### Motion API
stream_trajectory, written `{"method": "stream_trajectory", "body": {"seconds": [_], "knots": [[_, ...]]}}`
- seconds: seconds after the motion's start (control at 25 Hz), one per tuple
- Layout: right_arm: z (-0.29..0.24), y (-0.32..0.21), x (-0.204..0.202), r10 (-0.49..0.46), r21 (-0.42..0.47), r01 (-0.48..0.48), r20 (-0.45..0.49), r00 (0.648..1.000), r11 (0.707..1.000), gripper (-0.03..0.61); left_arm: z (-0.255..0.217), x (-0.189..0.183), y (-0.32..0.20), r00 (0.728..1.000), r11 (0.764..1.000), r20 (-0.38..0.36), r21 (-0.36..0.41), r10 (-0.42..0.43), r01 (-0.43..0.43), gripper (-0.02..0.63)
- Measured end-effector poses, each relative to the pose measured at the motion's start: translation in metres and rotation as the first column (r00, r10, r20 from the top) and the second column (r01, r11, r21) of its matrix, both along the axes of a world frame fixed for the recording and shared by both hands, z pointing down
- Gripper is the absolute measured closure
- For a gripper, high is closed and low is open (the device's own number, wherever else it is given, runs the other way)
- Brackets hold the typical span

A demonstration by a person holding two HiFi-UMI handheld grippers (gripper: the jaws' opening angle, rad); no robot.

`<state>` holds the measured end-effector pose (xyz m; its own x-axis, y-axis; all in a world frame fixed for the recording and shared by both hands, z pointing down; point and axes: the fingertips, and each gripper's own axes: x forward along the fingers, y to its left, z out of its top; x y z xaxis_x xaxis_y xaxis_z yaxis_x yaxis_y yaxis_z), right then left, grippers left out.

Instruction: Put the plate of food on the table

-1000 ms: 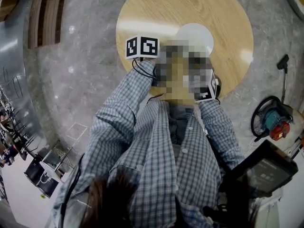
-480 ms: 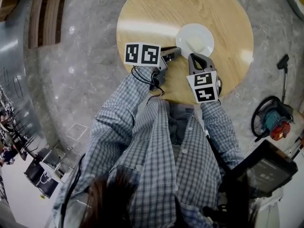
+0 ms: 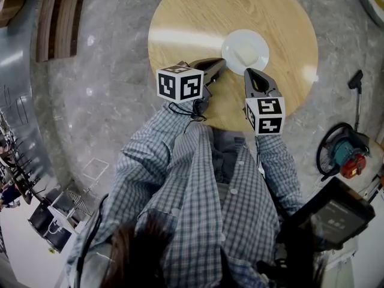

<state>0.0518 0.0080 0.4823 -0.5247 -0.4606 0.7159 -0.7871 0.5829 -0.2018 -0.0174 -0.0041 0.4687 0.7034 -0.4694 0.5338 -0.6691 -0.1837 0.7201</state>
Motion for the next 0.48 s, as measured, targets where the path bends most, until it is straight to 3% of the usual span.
{"method": "stream_trajectory", "body": {"seconds": [0.36, 0.48], "knots": [[-0.015, -0.018, 0.024, 0.096, 0.065, -0.100, 0.063, 0.993, 0.993, 0.574, -0.023, 0.002, -0.011, 0.997, 0.984, 0.064, 0.173, 0.040, -0.051, 0.606], [-0.046, -0.008, 0.035, 0.108, 0.114, -0.118, 0.098, 0.989, 0.986, 0.574, -0.057, 0.008, -0.001, 0.997, 0.969, 0.063, 0.242, 0.034, -0.048, 0.606]]}}
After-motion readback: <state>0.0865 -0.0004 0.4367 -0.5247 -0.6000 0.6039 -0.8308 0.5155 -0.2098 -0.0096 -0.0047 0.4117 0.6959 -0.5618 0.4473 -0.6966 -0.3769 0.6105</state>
